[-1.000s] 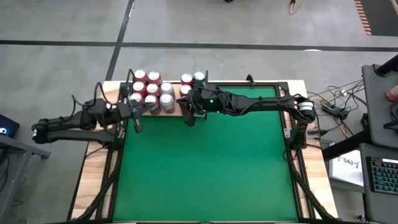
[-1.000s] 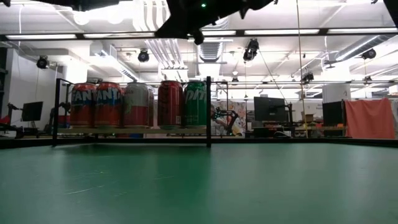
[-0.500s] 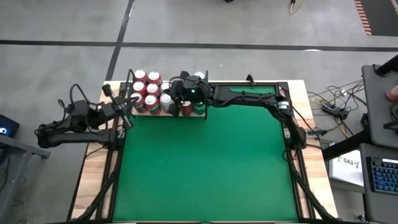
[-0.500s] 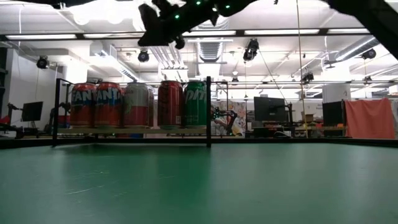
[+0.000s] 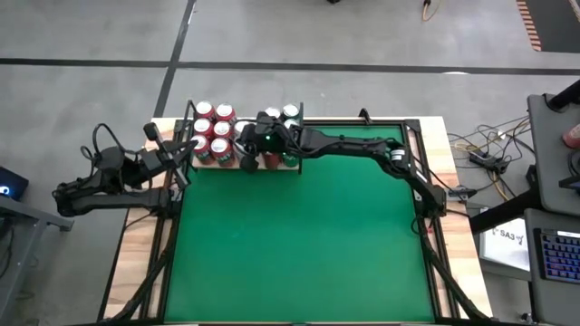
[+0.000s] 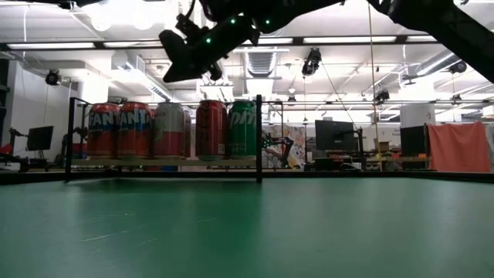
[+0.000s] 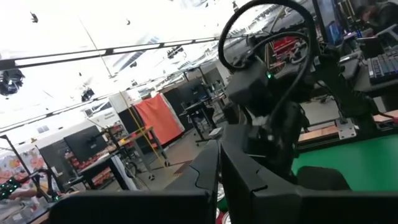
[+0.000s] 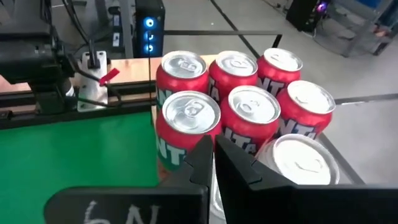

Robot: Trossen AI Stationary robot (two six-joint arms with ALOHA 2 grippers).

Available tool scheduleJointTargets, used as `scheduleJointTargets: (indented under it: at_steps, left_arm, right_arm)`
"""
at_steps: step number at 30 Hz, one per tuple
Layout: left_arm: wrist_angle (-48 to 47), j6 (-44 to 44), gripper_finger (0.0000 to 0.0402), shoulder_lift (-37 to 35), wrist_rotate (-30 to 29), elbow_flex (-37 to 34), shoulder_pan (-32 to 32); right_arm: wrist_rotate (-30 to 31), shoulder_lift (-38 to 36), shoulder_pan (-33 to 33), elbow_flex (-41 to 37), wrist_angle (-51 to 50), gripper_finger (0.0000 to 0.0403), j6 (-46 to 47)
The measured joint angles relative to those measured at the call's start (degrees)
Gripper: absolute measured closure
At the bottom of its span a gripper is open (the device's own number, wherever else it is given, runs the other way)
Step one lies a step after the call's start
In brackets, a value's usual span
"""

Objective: Place canned beverage on shelf
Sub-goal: Adjust the soda cans on the shelf

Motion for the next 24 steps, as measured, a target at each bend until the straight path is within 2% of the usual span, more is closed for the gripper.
scheduleJointTargets:
  at_steps: [8,13,24]
  left_arm:
    - [0.1,0.0,0.0402,0.1,0.0,0.0,0.0]
    - [0.1,-0.2,0.0402,0.3,0.0,0.0,0.0]
    - [0.2,-0.3,0.0402,1.0,0.0,0.0,0.0]
  right_arm:
    - [0.2,2.0,0.0,0.0,-0.6,0.0394,0.5]
    - [3.1,3.2,0.0,-0.1,-1.6,0.0394,0.9]
    - [3.2,3.4,-0.1,0.1,-3.9,0.0394,0.1]
